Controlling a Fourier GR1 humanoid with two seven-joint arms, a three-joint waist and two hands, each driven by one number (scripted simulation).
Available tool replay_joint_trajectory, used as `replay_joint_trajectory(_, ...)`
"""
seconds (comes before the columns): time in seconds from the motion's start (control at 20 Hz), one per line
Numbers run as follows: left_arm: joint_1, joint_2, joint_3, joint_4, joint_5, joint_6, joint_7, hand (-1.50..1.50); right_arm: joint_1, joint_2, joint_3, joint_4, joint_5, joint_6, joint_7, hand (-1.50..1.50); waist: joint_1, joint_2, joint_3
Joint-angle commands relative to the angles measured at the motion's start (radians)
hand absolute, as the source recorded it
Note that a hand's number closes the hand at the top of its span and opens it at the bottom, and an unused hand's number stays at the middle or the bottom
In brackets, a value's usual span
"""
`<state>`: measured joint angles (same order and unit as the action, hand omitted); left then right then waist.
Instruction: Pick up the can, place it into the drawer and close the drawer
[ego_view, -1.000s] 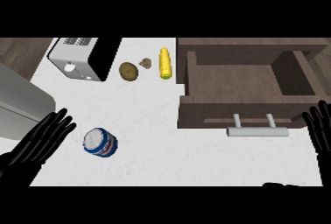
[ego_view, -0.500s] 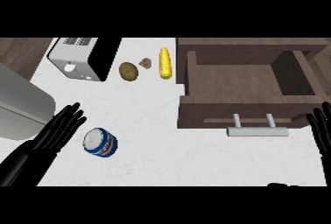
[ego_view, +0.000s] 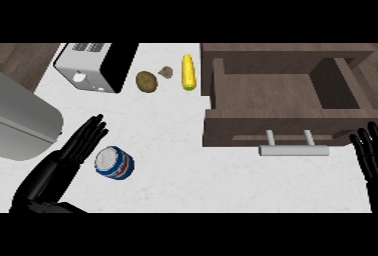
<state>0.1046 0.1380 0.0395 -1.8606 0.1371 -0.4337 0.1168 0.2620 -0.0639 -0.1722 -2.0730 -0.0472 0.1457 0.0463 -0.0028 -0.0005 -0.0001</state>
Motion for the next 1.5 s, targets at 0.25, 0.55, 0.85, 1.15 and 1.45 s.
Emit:
replay_joint_trajectory(0.25, -0.002, 0.037, 0.076, 0.180, -0.030, -0.067, -0.161, -1.50, -0.024, -0.037, -0.086, -0.035, -0.085, 0.045, 0.070, -1.50, 0.001, 0.000, 0.000)
replay_joint_trajectory(0.55, -0.132, 0.054, 0.129, 0.409, -0.093, -0.038, -0.271, -1.50, 0.012, 0.005, -0.057, -0.012, -0.035, 0.052, -0.005, -1.50, -0.003, 0.001, 0.000)
replay_joint_trajectory(0.85, -0.050, 0.059, 0.112, 0.422, -0.146, -0.065, -0.362, -1.50, -0.077, 0.002, -0.059, 0.065, 0.003, 0.033, 0.012, -1.50, 0.002, 0.000, 0.000)
replay_joint_trajectory(1.15, -0.040, 0.043, 0.099, 0.466, -0.197, -0.040, -0.421, -1.50, -0.020, 0.015, -0.072, -0.003, -0.015, 0.061, 0.023, -1.50, 0.002, 0.000, 0.000)
replay_joint_trajectory(1.45, -0.067, 0.105, 0.135, 0.656, -0.231, -0.076, -0.572, -1.50, -0.002, 0.008, -0.105, -0.057, -0.052, 0.072, 0.047, -1.50, 0.000, 0.000, 0.000)
